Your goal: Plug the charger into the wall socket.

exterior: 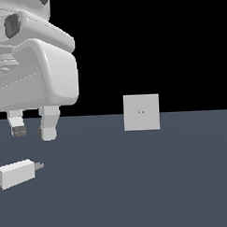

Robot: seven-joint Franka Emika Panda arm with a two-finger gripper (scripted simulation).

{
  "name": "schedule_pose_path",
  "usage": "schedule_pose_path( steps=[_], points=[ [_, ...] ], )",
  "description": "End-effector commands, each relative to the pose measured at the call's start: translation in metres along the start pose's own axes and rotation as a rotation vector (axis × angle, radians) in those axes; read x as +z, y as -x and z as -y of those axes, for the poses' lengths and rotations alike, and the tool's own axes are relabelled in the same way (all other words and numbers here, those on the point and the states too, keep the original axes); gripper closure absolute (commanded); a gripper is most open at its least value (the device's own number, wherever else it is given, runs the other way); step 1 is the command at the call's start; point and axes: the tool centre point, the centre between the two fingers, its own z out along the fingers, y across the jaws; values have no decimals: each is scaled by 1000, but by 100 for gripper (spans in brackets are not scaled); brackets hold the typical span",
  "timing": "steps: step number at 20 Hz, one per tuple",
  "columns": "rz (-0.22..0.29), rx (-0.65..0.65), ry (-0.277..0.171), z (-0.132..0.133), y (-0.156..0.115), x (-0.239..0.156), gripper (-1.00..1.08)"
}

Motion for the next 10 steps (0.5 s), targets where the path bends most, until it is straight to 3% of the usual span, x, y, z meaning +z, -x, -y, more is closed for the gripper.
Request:
schedule_pose_path(
  steps=[1,10],
  points=[
    [-3,29,0,5,6,4,-92],
    [-8,83,0,17,15,12,-92]
  ],
)
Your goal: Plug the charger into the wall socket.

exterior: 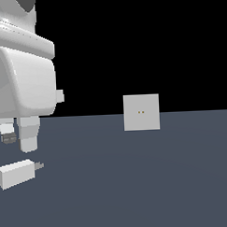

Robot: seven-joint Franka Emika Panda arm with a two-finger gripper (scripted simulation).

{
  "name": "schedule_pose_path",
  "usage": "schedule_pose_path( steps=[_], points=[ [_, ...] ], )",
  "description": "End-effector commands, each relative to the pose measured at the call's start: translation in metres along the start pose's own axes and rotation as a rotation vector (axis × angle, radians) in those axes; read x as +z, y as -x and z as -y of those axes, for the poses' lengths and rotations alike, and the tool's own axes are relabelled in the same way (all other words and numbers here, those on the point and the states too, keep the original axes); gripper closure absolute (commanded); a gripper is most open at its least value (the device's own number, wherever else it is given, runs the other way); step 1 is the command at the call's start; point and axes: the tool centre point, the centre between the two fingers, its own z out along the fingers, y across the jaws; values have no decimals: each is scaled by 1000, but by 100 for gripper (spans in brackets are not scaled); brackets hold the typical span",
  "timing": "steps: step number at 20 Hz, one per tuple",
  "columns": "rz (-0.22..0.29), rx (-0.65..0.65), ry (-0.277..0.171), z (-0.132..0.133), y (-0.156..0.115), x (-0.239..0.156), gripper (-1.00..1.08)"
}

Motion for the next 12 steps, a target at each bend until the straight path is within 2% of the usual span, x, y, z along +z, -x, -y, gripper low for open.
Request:
schedule_pose_path(
  steps=[1,12],
  points=[
    [-1,9,0,2,1,1,-92],
    [-1,9,0,1,3,20,-92]
  ],
)
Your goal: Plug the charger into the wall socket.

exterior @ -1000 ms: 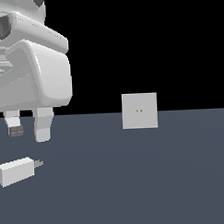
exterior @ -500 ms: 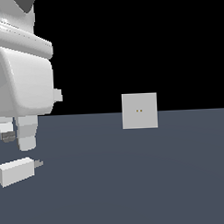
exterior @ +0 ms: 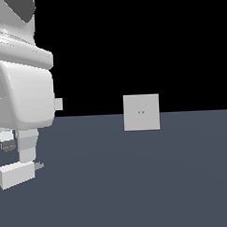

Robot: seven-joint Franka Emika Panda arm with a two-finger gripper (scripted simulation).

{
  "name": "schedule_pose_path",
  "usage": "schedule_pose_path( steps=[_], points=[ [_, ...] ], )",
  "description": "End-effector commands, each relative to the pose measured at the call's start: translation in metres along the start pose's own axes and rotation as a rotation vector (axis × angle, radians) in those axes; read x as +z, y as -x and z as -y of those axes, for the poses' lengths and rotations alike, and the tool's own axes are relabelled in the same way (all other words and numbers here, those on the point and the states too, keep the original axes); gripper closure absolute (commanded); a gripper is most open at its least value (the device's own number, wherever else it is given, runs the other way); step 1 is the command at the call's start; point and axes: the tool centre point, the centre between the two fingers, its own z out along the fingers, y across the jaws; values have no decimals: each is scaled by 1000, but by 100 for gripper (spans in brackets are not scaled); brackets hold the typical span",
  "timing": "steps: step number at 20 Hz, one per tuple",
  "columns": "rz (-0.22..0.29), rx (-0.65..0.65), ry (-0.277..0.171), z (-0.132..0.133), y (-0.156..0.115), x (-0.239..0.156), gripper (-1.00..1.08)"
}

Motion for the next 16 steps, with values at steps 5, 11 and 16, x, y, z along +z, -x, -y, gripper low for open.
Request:
schedule_pose_path(
  steps=[5,11,16],
  points=[
    [0,2,1,0,2,28,-92],
    [0,3,1,0,2,38,-92],
    [0,3,1,0,2,38,108]
  ],
)
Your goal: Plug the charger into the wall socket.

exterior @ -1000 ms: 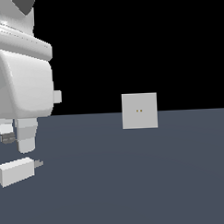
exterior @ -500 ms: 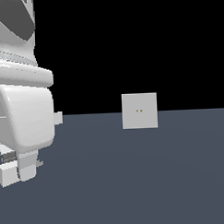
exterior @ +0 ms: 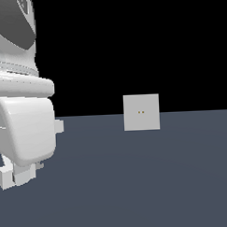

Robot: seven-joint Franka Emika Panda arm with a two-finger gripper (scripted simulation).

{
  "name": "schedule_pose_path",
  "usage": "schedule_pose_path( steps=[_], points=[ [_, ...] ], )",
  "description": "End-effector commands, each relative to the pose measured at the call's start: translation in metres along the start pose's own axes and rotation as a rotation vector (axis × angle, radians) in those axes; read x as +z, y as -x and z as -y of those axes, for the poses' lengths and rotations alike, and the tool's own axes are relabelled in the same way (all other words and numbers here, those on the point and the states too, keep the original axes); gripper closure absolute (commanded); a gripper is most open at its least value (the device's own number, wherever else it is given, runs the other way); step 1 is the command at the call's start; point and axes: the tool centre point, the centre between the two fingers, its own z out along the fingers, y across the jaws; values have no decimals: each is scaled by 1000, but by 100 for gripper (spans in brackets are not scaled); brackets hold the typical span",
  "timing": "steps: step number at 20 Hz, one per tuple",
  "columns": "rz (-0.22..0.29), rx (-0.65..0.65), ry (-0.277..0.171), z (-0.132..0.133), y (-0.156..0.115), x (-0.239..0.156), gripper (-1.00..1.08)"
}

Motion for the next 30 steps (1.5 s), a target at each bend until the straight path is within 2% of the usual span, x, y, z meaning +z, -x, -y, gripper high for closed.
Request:
schedule_pose_path(
  steps=[1,9,16,30],
  points=[
    [0,0,0,0,0,0,108],
    [0,-3,0,-1,-1,0,108],
    [-1,-42,-3,-14,-11,-5,108],
    [-2,-223,-12,-67,-63,-28,108]
  ],
)
